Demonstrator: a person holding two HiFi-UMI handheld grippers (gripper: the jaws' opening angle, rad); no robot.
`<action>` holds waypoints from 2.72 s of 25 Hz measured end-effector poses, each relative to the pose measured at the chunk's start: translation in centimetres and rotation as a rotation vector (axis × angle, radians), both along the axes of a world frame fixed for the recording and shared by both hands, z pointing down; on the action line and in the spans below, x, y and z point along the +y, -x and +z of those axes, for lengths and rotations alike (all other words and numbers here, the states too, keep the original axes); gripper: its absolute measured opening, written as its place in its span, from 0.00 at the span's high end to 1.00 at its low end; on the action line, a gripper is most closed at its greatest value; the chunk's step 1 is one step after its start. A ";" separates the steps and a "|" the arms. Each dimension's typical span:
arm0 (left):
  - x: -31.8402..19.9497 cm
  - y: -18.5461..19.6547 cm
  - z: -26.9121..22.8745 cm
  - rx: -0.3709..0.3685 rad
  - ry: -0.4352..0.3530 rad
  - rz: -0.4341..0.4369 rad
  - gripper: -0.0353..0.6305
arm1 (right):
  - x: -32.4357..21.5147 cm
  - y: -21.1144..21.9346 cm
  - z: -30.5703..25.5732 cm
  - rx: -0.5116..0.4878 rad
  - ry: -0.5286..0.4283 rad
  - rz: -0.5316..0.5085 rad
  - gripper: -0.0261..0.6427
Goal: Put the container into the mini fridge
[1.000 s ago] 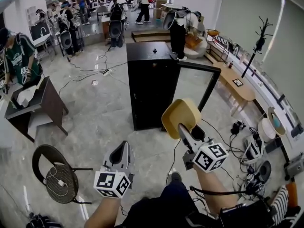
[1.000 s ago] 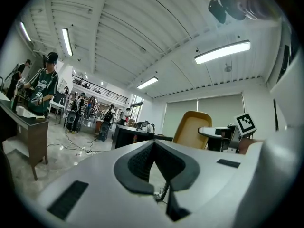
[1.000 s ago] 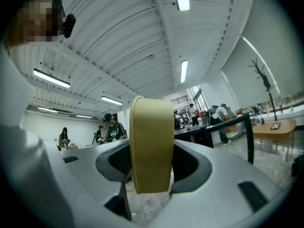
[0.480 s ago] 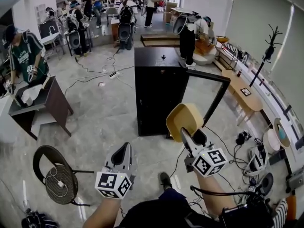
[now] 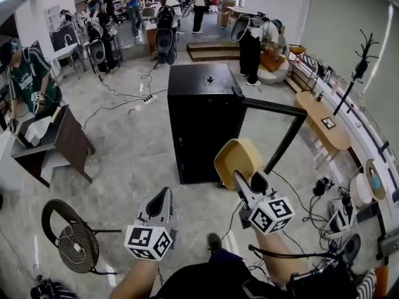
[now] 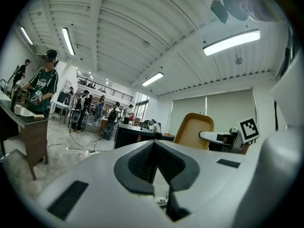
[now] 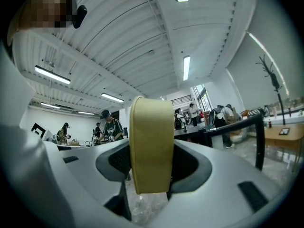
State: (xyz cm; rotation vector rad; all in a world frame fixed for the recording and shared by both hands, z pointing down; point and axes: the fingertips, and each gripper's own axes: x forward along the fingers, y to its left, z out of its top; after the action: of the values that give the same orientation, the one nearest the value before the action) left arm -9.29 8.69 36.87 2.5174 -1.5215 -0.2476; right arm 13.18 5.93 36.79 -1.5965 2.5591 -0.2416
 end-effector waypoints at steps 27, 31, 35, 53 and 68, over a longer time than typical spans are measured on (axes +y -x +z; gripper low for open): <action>-13.2 -11.8 -0.4 -0.121 -0.027 -0.077 0.94 | -13.6 -8.0 2.2 -0.057 0.033 -0.146 0.63; -14.2 -11.7 -0.5 -0.125 -0.034 -0.066 0.94 | -14.9 -7.1 2.8 -0.061 0.048 -0.160 0.63; -16.2 -10.7 0.0 -0.113 -0.027 -0.058 0.94 | -16.5 -6.0 3.4 -0.064 0.066 -0.149 0.63; -24.2 -4.5 1.0 -0.102 -0.034 0.110 0.94 | -21.2 -0.2 5.8 -0.106 0.130 -0.018 0.63; -26.3 -0.1 3.3 -0.101 -0.025 0.229 0.94 | -24.2 3.5 10.6 -0.229 0.206 0.119 0.63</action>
State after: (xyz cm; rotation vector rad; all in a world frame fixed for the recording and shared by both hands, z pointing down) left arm -9.21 -17.64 40.13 2.7318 -1.2530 -0.1073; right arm 9.69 -18.32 47.38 -1.6708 2.3206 -0.6537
